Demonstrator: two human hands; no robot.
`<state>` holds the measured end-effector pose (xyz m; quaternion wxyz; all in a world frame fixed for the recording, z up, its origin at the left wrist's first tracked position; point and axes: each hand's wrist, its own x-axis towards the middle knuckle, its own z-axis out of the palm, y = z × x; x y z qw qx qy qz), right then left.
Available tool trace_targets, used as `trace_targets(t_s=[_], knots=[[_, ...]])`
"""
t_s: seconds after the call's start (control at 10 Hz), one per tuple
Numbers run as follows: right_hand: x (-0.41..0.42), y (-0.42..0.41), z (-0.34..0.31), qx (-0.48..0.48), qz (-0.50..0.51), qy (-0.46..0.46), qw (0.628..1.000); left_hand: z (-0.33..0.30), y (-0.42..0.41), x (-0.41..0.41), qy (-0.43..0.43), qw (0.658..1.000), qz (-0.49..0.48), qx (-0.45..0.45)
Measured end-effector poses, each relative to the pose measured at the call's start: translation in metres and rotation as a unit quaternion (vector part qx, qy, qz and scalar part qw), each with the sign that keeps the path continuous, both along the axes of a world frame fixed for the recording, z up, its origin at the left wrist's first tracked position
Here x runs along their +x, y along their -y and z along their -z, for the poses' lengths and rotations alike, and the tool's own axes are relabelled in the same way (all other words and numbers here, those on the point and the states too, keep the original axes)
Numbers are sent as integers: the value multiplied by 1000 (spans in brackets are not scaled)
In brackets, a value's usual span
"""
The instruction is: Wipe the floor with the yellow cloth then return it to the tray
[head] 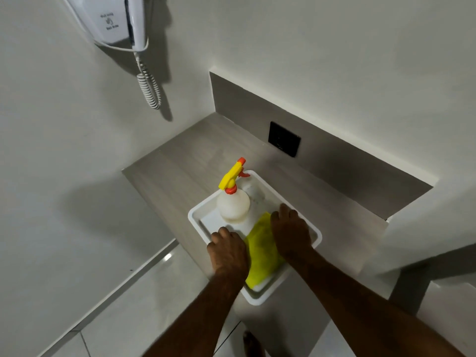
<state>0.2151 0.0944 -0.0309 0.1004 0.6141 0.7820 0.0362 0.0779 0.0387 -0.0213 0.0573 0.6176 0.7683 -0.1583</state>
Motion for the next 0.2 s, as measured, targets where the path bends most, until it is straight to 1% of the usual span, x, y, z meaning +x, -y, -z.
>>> trace_targets(t_s=[0.1, 0.2], knots=[[-4, 1, -8, 53, -15, -55, 997, -8, 4, -23, 44, 995, 14, 83], [-15, -12, -35, 143, -16, -128, 981, -29, 0, -56, 46, 977, 52, 201]])
